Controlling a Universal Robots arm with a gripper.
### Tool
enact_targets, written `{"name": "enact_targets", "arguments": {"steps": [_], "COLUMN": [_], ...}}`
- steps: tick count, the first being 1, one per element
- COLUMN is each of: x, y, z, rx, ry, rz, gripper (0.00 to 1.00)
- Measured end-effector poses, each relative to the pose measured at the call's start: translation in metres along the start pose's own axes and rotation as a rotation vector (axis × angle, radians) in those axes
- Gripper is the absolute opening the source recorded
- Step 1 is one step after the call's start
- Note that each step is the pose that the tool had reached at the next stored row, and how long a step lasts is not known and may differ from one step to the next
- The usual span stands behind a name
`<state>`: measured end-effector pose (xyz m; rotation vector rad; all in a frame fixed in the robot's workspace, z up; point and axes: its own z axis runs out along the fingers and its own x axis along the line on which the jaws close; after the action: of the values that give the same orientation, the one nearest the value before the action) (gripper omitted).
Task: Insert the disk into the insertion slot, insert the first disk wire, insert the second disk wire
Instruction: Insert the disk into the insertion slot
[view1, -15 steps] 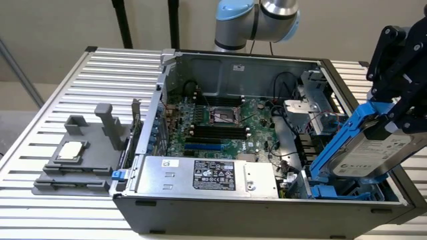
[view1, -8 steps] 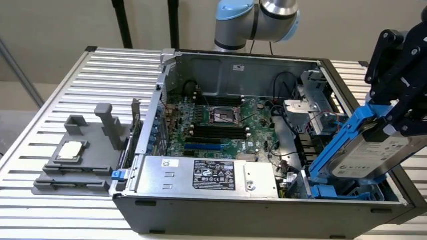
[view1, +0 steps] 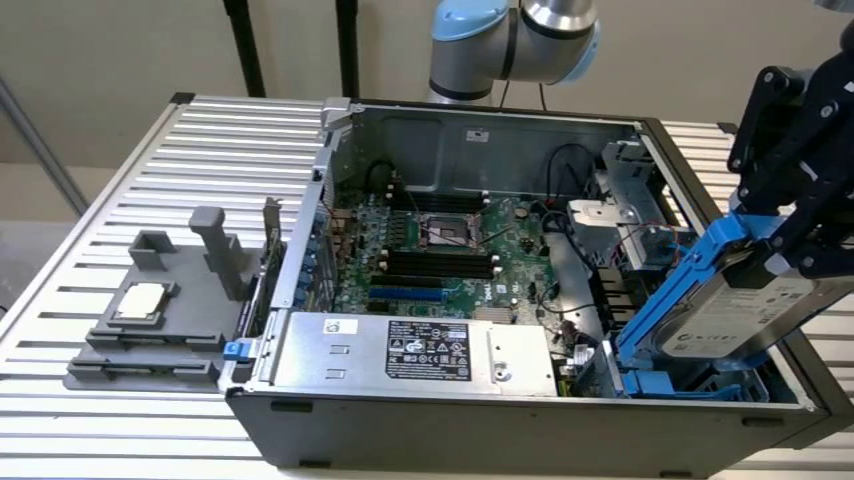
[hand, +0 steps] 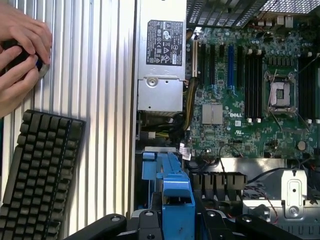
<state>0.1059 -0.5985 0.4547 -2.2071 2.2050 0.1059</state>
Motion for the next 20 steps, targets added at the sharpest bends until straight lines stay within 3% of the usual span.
{"name": "enact_targets", "arguments": {"steps": [9,20], "x": [0.0001,0.0004], "y": [-0.0014,-0.0027], "z": [0.0013,0.0068], "rx": [-0.0012,-0.0016], "ry": [-0.0003,-0.0125], "rz": [-0.009,-0.017], "gripper": [0.33,0.33]}}
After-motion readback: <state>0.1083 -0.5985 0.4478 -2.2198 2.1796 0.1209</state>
